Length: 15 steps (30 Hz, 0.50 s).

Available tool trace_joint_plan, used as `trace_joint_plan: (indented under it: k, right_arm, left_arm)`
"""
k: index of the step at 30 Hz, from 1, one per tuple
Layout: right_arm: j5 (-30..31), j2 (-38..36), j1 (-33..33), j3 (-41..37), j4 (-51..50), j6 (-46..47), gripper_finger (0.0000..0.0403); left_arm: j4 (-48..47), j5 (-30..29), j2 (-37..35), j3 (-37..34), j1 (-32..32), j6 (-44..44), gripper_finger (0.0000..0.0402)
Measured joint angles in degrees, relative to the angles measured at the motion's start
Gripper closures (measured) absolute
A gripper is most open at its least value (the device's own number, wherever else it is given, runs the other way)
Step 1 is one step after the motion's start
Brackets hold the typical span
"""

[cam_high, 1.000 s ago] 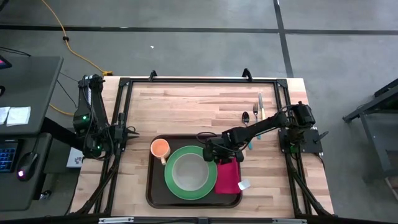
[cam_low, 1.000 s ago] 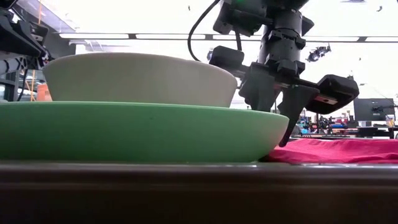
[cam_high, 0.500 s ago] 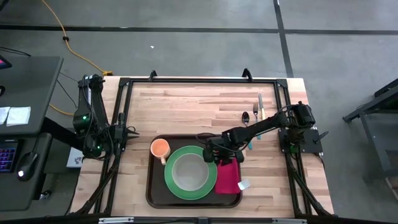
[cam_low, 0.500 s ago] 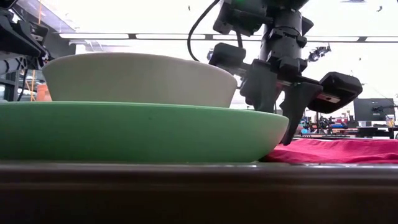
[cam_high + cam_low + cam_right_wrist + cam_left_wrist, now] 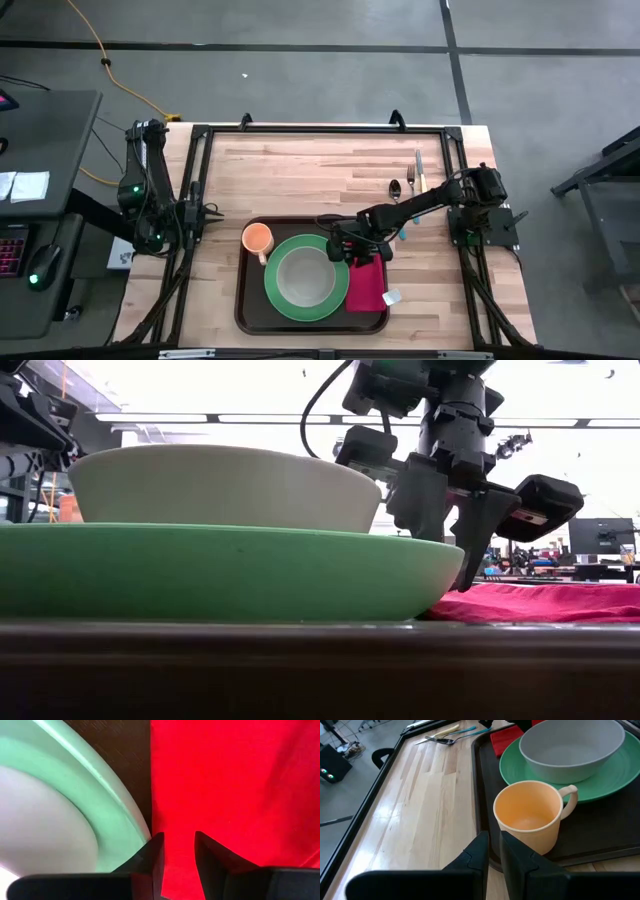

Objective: Set up tray
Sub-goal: Put the yellow knife on the red napkin

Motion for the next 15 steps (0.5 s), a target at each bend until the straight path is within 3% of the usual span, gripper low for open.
trace_joint_plan:
  k: [15]
  right_arm:
    - [1.3,-4.7,0.0,0.0,-1.6,0.2,0.0318]
  left_arm:
    - [0.0,0.0,0.0,0.0,0.0,0.0,0.0323]
